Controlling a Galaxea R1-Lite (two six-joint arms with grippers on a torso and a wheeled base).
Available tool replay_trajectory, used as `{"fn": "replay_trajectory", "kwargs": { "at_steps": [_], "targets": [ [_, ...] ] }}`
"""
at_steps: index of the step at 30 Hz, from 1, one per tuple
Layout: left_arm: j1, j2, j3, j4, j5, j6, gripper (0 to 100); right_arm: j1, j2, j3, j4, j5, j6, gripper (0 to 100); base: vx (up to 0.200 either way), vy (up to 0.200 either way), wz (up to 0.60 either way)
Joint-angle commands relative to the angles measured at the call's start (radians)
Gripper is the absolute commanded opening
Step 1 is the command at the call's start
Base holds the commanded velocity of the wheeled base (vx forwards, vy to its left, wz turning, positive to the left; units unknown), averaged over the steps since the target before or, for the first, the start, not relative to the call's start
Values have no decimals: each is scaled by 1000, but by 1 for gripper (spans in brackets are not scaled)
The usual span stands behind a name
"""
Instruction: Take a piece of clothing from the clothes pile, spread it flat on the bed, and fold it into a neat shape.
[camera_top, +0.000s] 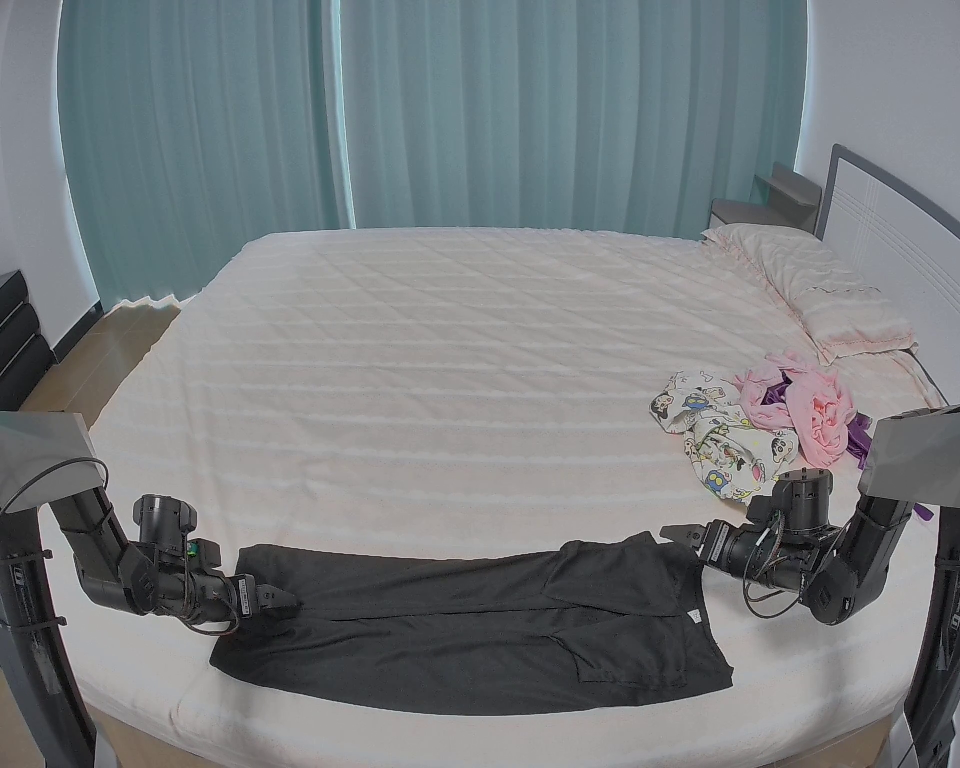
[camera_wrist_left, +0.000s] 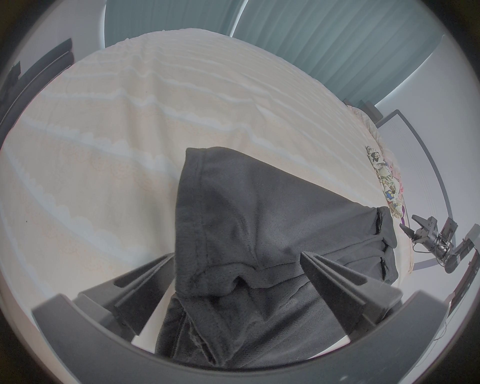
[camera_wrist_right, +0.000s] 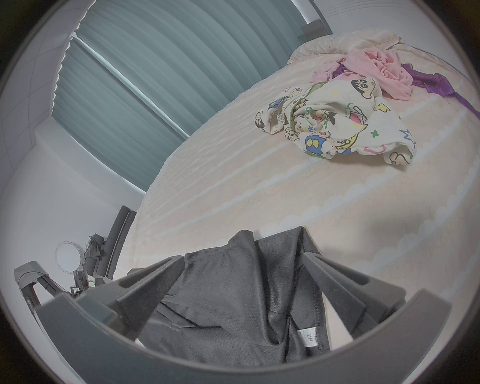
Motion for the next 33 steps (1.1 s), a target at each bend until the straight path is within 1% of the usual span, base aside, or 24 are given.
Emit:
{"fn": "replay_trajectory", "kwargs": {
  "at_steps": [1, 5, 13, 14, 19, 24, 29, 33],
  "targets": [
    [-6, 13, 2, -3, -3, -1, 100, 0, -1, 0, 0, 0, 0, 100, 0, 0, 0],
    [-24, 13, 3, -21, -29, -2, 100, 3, -1, 2, 0, 0, 0, 100, 0, 0, 0],
    [-38, 21, 8, -23, -19, 2, 100, 3, -1, 0, 0, 0, 0, 100, 0, 0, 0],
    [-37, 21, 6, -23, -16, 1, 0, 3, -1, 2, 0, 0, 0, 100, 0, 0, 0],
    [-29, 13, 9, -17, -7, 1, 0, 3, -1, 0, -2, 0, 0, 100, 0, 0, 0],
    [-26, -7, 9, -14, 50, -2, 0, 1, -1, 0, -2, 0, 0, 100, 0, 0, 0],
    [-18, -16, 9, -14, 57, -1, 0, 1, -2, 0, -2, 0, 0, 100, 0, 0, 0],
    [6, -37, 6, -12, 57, 1, 0, 1, -2, 0, -2, 0, 0, 100, 0, 0, 0]
  ]
}}
